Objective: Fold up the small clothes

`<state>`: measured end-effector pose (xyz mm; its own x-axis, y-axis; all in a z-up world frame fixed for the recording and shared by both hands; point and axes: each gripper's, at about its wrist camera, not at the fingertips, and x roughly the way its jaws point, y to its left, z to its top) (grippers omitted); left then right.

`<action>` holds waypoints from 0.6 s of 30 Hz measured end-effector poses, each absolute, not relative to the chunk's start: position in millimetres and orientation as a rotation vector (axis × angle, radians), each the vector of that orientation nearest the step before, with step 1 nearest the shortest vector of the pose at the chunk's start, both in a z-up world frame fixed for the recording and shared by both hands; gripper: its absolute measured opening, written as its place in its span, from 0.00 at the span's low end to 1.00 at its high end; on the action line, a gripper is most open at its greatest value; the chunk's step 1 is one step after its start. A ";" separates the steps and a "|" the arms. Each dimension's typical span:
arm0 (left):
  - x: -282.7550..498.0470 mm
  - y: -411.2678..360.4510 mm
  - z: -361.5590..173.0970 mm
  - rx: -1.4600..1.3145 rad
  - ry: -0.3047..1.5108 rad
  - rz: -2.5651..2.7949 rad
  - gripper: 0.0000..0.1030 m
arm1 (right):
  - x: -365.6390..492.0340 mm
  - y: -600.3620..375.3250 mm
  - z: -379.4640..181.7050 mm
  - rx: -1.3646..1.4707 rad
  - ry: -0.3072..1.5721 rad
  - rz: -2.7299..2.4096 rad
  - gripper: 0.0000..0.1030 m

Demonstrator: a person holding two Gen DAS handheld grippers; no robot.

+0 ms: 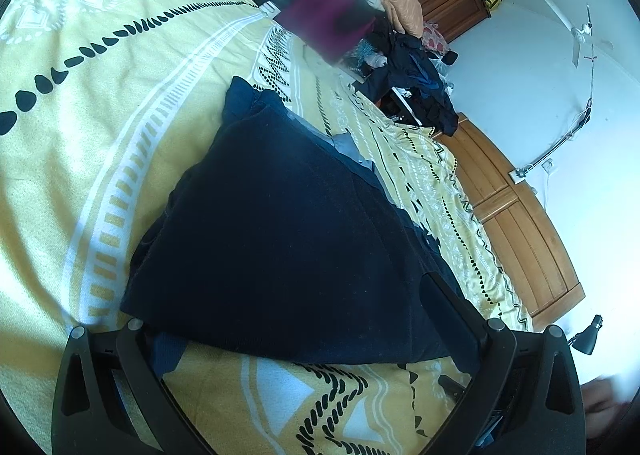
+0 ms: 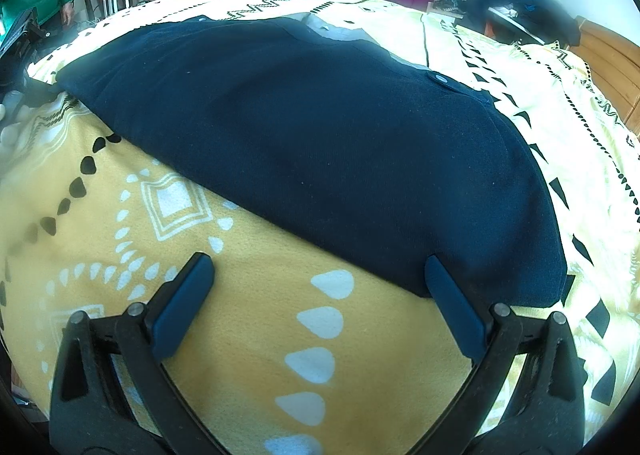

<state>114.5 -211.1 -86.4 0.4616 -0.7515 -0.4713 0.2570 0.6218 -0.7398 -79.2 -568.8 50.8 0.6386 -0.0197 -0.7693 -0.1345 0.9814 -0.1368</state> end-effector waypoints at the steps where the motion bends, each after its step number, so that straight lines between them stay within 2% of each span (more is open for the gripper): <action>1: 114.3 -210.7 -86.3 -0.646 0.884 -0.677 1.00 | -79.3 -568.8 51.1 -0.188 0.877 0.066 1.00; 13: 113.4 -219.2 -86.0 -0.609 0.931 -0.645 1.00 | -78.8 -568.8 50.3 -0.190 0.880 0.065 1.00; 18: 120.2 -215.0 -85.3 -0.678 0.967 -0.627 0.98 | -81.2 -568.0 52.4 -0.200 0.877 0.057 1.00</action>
